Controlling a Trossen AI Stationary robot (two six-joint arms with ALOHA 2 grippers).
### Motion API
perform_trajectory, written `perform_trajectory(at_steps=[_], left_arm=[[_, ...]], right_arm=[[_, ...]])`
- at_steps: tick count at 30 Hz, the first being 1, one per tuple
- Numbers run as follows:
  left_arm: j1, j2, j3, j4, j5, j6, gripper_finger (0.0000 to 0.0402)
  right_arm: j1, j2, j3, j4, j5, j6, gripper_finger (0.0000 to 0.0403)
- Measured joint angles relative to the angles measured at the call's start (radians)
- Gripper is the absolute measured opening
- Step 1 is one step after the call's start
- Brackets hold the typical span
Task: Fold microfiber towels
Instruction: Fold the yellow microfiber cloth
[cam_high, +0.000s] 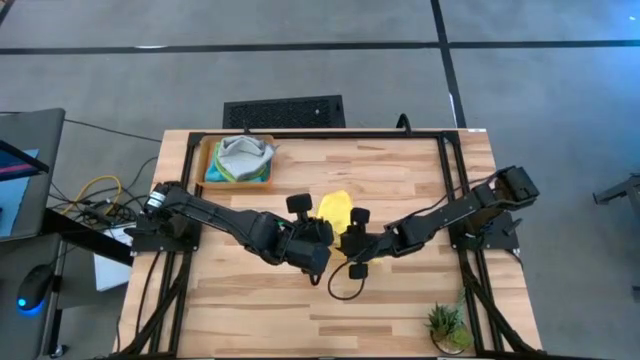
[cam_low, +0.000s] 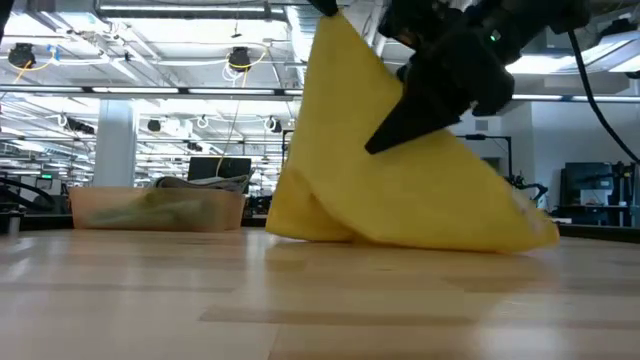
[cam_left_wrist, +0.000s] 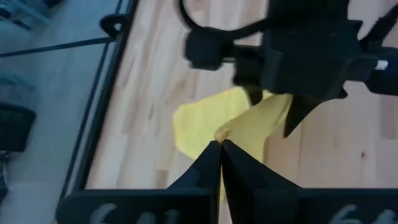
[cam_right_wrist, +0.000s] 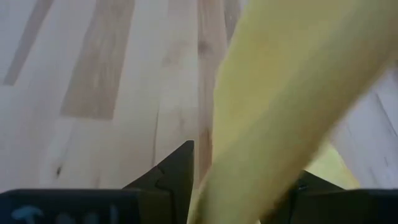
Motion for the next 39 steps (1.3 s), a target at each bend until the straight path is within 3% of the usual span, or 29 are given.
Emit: perform_trajectory(at_steps=[12,18,22,28,35,39], left_arm=[[0.002,-0.004,0.181,-0.273,-0.063,-0.031,0.0],[0.004,-0.005,0.205,-0.334,-0.077,-0.064,0.0],[0.009,-0.005,0.205,-0.34,-0.069,-0.065,0.0],[0.03,-0.005,0.202,-0.369,-0.064,-0.096,0.0],[0.097,-0.004,0.202,-0.445,-0.049,-0.115,0.0],[0.174,-0.003,0.202,-0.444,-0.055,-0.044,0.0]], right_arm=[[0.047,-0.013,0.0,-0.248,0.032,0.092,0.0161],[0.079,-0.022,-0.001,-0.342,0.119,0.141,0.0158],[0.089,-0.022,0.009,-0.359,0.138,0.142,0.0124],[0.089,-0.024,0.015,-0.432,0.185,0.142,0.0014],[0.038,-0.13,0.015,-0.632,0.332,0.195,0.0006],[-0.032,-0.239,0.016,-0.715,0.402,0.184,0.0007]])
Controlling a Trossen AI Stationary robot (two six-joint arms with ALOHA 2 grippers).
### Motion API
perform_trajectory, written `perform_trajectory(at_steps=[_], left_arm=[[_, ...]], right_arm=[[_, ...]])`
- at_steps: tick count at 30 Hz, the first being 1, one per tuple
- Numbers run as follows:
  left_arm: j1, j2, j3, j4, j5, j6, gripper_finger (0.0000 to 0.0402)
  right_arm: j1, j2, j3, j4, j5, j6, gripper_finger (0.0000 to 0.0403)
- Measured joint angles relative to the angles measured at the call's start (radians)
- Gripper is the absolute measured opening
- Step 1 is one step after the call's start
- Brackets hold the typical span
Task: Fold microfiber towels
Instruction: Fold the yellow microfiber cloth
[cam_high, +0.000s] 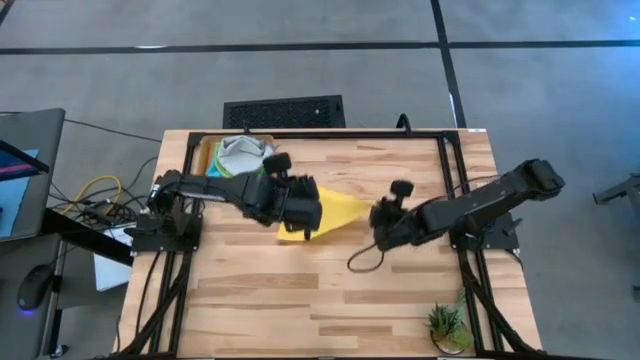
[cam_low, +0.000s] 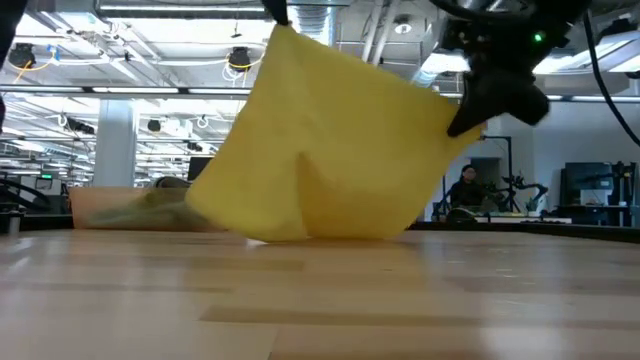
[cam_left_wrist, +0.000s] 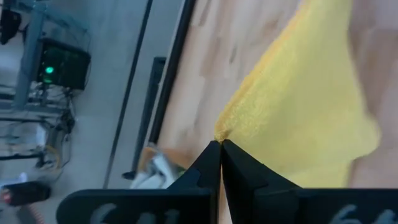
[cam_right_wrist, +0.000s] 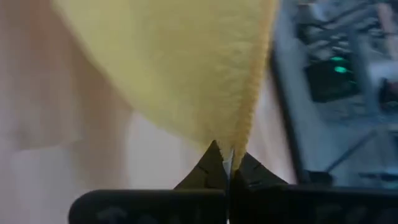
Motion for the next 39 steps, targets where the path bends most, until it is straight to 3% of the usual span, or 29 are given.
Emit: perform_trajectory(at_steps=[5,11,14,17,24,28,33,39], left_arm=[[0.115,0.004,-0.001,0.005,-0.047,0.102,0.0],[0.228,0.004,-0.001,0.061,-0.233,0.227,0.0],[0.266,0.002,-0.001,0.102,-0.178,0.247,0.0001],[0.262,0.002,-0.001,0.093,-0.101,0.225,0.0001],[0.208,0.003,-0.022,0.109,0.03,0.19,0.0001],[0.2,0.003,-0.022,0.236,0.206,0.239,0.0001],[0.19,0.002,-0.093,0.417,0.34,0.312,0.0],[0.18,0.006,-0.296,0.74,0.345,0.405,0.0]], right_arm=[[-0.12,-0.143,0.0,-0.034,0.079,-0.107,0.0005],[-0.276,-0.292,0.0,0.01,0.089,-0.281,0.0003],[-0.314,-0.354,0.0,0.032,0.082,-0.312,0.0003],[-0.302,-0.391,-0.001,0.008,0.009,-0.306,0.0002],[-0.221,-0.365,-0.003,-0.059,-0.042,-0.263,0.0001],[-0.201,-0.341,-0.003,-0.065,-0.044,-0.259,0.0002],[-0.18,-0.34,-0.003,-0.068,-0.044,-0.25,0.0002],[-0.158,-0.348,-0.003,-0.072,-0.044,-0.229,0.0003]])
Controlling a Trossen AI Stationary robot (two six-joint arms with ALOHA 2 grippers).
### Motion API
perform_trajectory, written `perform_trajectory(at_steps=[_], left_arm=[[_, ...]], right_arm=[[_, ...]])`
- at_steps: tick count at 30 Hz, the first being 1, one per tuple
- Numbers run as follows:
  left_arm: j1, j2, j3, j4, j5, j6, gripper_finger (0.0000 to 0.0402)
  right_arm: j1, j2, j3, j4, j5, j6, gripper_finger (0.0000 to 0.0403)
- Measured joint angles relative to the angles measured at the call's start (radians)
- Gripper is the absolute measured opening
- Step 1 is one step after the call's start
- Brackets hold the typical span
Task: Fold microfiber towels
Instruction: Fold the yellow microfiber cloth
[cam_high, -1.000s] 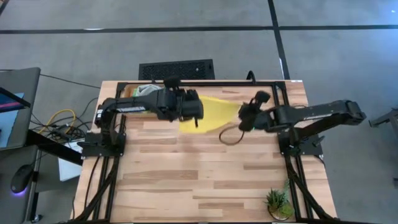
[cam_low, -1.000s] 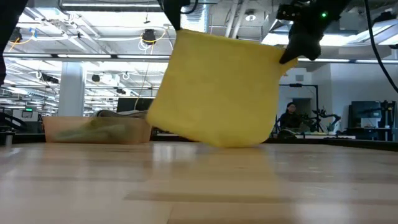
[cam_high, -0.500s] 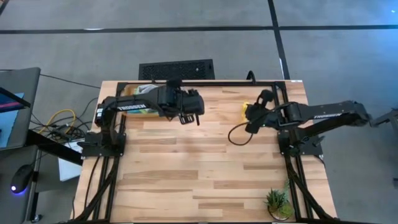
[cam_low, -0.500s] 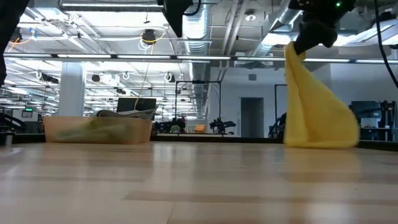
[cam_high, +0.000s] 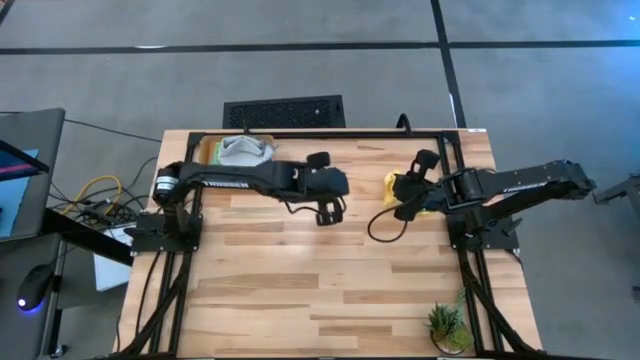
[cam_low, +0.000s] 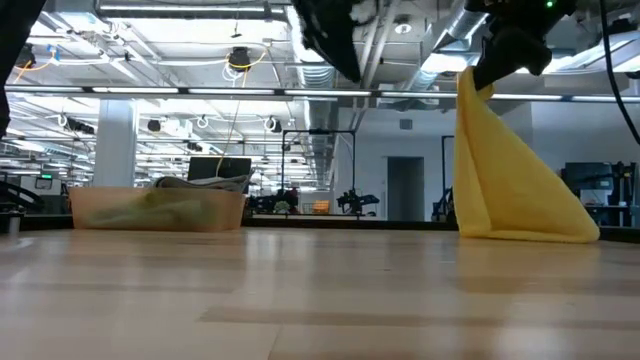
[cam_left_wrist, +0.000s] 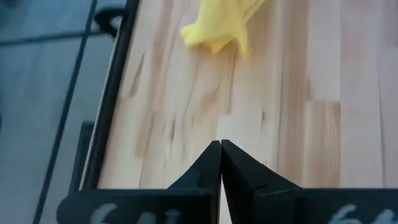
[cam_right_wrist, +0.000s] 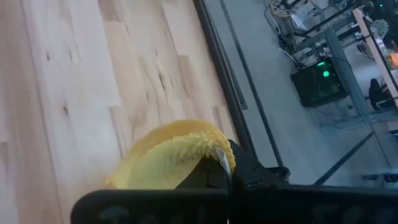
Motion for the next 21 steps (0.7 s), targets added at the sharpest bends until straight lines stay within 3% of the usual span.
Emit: perform_trajectory(at_steps=[10,16,21], left_arm=[[0.002,-0.003,-0.271,0.656,0.071,0.126,0.0],[0.001,-0.003,-0.347,0.785,0.089,0.16,0.0004],[0.002,-0.003,-0.347,0.786,0.09,0.093,0.0044]], right_arm=[[0.002,-0.001,0.003,-0.002,0.002,0.0,0.0007],[0.002,0.0,0.035,-0.003,0.0,0.0,0.0007],[0.002,0.0,0.059,-0.001,0.0,0.001,0.0008]])
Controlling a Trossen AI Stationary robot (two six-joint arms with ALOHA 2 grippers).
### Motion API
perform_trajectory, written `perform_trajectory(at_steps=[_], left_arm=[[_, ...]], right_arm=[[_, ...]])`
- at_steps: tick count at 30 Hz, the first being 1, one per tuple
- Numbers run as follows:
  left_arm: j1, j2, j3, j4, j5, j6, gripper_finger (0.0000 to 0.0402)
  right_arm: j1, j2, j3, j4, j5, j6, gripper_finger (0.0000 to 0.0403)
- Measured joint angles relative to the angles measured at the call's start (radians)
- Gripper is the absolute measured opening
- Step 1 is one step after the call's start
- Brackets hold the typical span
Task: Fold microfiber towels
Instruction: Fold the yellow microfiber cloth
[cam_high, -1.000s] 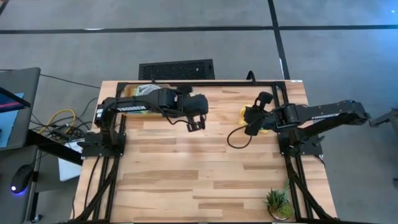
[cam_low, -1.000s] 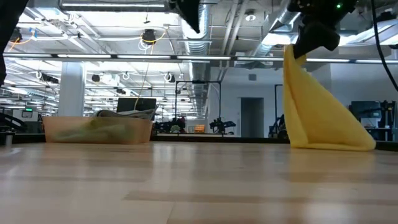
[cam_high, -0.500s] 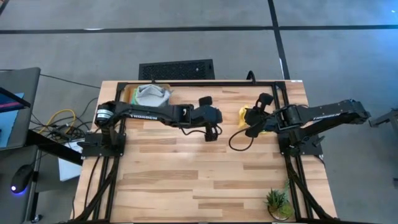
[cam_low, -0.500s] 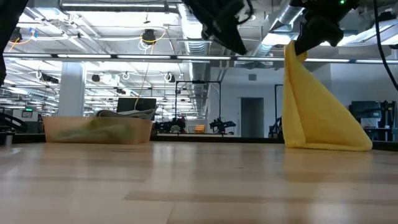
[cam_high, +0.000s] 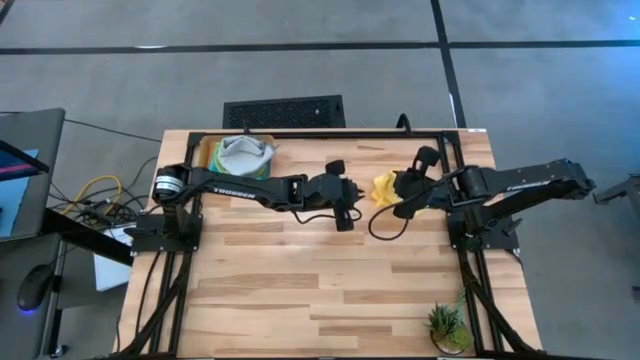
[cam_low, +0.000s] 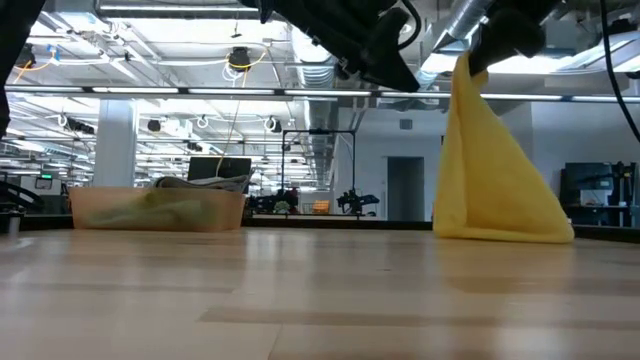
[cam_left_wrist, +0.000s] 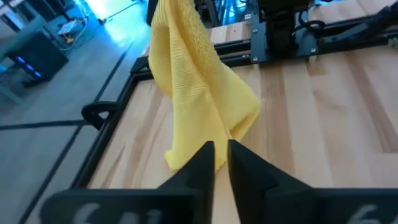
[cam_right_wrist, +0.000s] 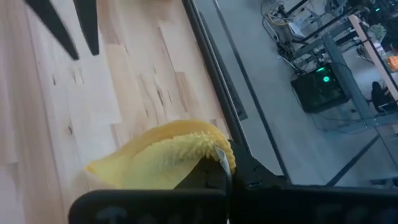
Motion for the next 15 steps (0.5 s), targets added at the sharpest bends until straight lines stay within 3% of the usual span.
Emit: perform_trajectory(at_steps=[8,12,15], left_arm=[[0.013,0.023,0.002,0.078,0.012,-0.075,0.0142],[0.02,0.088,0.002,0.224,0.005,-0.139,0.0165],[0.02,0.141,0.001,0.304,-0.005,-0.061,0.017]], right_arm=[[0.0,0.0,0.005,0.022,0.0,0.0,0.0008],[0.0,0.0,0.005,0.038,0.0,-0.001,0.0008],[-0.002,0.0,0.005,0.039,0.0,-0.001,0.0008]])
